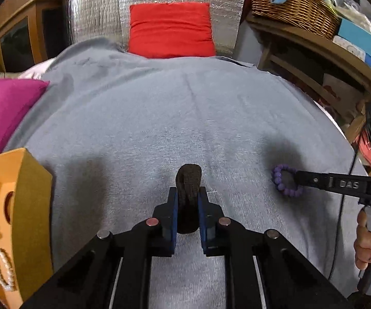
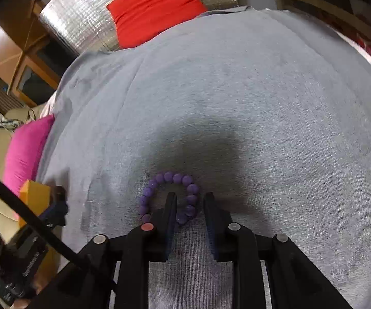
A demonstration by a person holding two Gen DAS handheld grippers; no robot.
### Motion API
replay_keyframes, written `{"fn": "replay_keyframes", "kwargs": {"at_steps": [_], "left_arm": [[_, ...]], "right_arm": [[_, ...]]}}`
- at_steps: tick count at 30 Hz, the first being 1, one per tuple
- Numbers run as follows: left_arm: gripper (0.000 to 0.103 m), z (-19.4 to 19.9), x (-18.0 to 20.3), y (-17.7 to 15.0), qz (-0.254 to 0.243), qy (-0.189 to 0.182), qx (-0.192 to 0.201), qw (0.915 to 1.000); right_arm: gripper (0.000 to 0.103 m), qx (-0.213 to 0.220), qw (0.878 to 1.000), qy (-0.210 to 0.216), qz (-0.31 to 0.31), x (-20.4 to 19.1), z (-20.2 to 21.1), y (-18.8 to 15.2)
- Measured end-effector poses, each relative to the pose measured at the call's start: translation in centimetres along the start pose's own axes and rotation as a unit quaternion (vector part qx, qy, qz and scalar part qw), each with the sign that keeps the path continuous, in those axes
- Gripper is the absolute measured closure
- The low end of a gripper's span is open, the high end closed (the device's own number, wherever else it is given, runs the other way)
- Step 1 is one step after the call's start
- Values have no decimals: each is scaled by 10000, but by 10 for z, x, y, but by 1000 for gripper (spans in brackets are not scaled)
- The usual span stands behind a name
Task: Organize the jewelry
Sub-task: 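Lift and carry the purple bracelet and black washer toward the orange box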
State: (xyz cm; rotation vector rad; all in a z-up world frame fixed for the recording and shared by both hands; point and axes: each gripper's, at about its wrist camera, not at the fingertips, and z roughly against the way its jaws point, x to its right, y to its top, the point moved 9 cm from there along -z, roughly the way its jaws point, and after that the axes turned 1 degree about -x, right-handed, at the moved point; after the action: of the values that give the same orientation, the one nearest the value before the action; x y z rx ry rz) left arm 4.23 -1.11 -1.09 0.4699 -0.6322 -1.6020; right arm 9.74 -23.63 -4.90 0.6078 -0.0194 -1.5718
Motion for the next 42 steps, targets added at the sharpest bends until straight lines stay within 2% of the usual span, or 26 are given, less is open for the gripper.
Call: {"fn": "replay_keyframes", "kwargs": {"at_steps": [4,8,14,27,37,42], "left_arm": [[88,11,2,-1,-132,195,109,9997],[88,23,-1,0,-204,401,244,9987],[88,38,-8,0,-190,541,360,9977],[88,62,-15,-7,-215,742,474,9959],[88,65,-18,-7,-163,769,512,9956],[88,68,-20,-7,-122,795,532,9953]], "right_arm": [[80,201,9984,-352,395,-7,-3,1],[92,410,9934,-779,741,-11,-4,2],[92,534,9927,-748,781,-17,3,4],[92,910,9917,-67,905,-50,31,7],[92,942,9932,221,642,-29,47,8],[92,975,9916,709,460,-32,58,10]]}}
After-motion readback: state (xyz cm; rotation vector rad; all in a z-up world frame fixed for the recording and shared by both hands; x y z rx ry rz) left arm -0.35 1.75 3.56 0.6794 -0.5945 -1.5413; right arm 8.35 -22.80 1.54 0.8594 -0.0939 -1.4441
